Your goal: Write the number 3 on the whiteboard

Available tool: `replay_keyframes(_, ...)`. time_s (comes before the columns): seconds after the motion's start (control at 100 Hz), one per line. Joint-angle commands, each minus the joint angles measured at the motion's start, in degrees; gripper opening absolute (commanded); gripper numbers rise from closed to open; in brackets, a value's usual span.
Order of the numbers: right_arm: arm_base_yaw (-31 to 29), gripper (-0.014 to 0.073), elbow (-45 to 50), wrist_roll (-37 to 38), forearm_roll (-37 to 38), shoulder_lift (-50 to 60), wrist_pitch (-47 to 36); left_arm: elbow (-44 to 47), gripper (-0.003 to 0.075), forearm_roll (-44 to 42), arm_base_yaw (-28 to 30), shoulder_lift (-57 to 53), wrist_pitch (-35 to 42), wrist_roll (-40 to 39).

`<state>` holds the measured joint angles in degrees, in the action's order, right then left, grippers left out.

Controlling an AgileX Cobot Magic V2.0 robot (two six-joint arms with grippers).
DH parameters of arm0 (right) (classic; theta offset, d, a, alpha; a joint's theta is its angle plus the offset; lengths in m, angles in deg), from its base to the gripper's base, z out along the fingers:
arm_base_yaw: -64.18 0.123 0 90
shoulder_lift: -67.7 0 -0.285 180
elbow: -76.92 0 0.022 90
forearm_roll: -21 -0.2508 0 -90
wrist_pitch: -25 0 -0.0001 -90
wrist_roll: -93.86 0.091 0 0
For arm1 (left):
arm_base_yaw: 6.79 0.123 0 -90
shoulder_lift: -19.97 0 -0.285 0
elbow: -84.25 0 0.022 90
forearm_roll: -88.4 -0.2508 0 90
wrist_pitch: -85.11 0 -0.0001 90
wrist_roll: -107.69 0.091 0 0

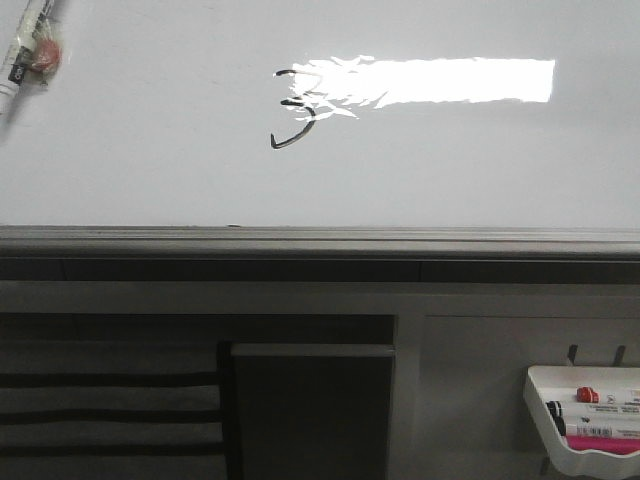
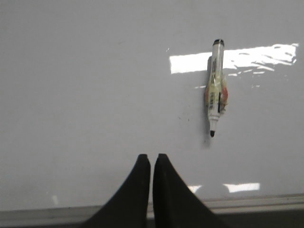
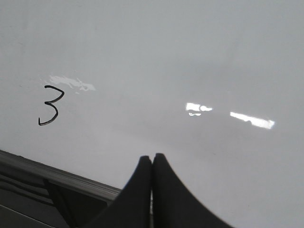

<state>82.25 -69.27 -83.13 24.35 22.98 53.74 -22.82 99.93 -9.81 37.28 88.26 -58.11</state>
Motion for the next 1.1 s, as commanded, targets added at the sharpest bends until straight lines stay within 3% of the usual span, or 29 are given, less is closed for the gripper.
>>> replay_keyframes(0.0,-0.3,-0.0076,-1.7,0.0,0.9,0.0,-4.6,0.2,-0.0019,1.9,0.3,-0.7,4.4,-0.7)
replay_keyframes(0.1,-0.3,-0.0076,-1.7,0.0,0.9,0.0,-4.5,1.9,-0.0019,0.1,0.3,-4.0,4.3,-3.3)
replay_keyframes(0.24,-0.3,-0.0076,-1.7,0.0,0.9,0.0,-4.5,4.8,-0.0019,-10.7,0.3,-8.5,4.8,-16.2)
replay_keyframes(0.33,-0.3,-0.0076,-1.7,0.0,0.9,0.0,-4.5,4.7,-0.0019,-10.6,0.3,-11.1,2.1,-16.2)
replay_keyframes(1.09,-0.3,-0.0076,-1.2,0.0,0.9,0.6,-4.7,4.7,-0.0019,-10.6,0.3,-11.6,2.6,-16.2)
